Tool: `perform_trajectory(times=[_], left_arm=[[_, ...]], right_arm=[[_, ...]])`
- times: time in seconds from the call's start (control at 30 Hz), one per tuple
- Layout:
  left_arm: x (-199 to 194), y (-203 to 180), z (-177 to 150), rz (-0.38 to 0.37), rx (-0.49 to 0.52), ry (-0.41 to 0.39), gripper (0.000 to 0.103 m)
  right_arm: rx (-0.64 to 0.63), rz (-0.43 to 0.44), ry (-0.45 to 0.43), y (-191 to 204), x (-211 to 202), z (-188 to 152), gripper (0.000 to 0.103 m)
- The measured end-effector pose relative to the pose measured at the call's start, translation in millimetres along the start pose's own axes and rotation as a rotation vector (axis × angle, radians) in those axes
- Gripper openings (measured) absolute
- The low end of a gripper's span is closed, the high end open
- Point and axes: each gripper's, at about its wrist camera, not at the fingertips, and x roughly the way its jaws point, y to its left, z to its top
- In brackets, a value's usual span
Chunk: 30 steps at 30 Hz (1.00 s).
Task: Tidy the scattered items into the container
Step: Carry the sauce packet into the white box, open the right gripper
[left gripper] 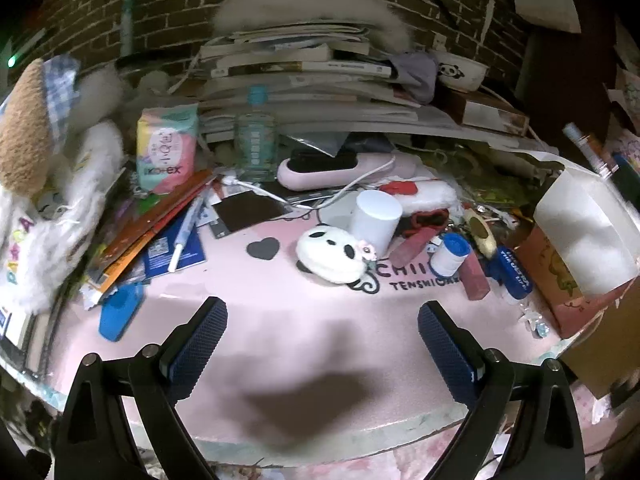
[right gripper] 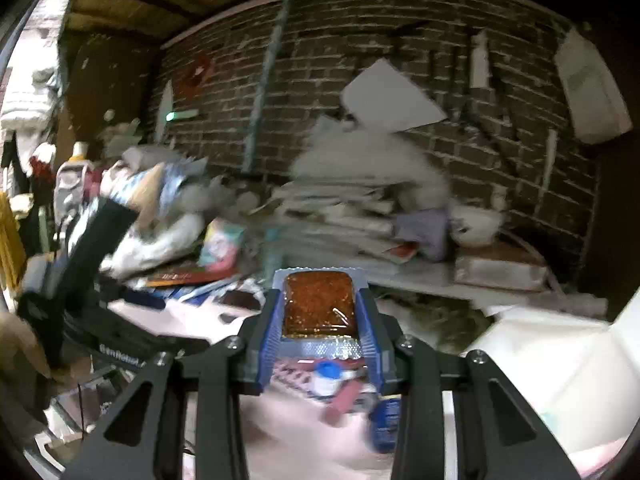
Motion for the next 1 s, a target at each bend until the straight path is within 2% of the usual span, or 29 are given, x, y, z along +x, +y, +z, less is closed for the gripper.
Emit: perform_trajectory(times=[0.13,0.23,0.33,0.5,0.77,0.9,1.0], left_arm=[[2.8,-8.4,2.9,-0.009,0.019,0.003,0.096],[5.0,-14.7,4.7,-0.012,0.034,0.007,0.096],[7.0,-19.6,6.3,-0.015,0.047,0.01,0.096],[8.9,-24.2,6.6,-0.023,0.055,0.014,0.096],[10.7,-28.2,6.5,-0.034,0.061,0.018,0.096],[11.8,-29.3,6.5,-0.034,0.061,0.019,0.096],[12.3,-29.8,6.6,-0.039,0.064,0.018,0.096]], right_arm=[[0.026,-0.042,0.061,-43.5,-19.7,15.6,0.034],[0.049,-0.082,0.139,-79.2,-29.6,21.7,0.034],[0.055,-0.111,0.224,-105.6,-34.6,19.6,0.034],[0.095,-0.105,0.384,-140.9,-29.1,6.1,0.034],[0.144,-0.121,0.627,-181.0,1.4,-19.7,0.034],[0.079,-0.167,0.708,-180.2,15.4,-25.2,0.034],[0.048,-0.166,0.775,-176.6,24.8,-26.2,0.034]])
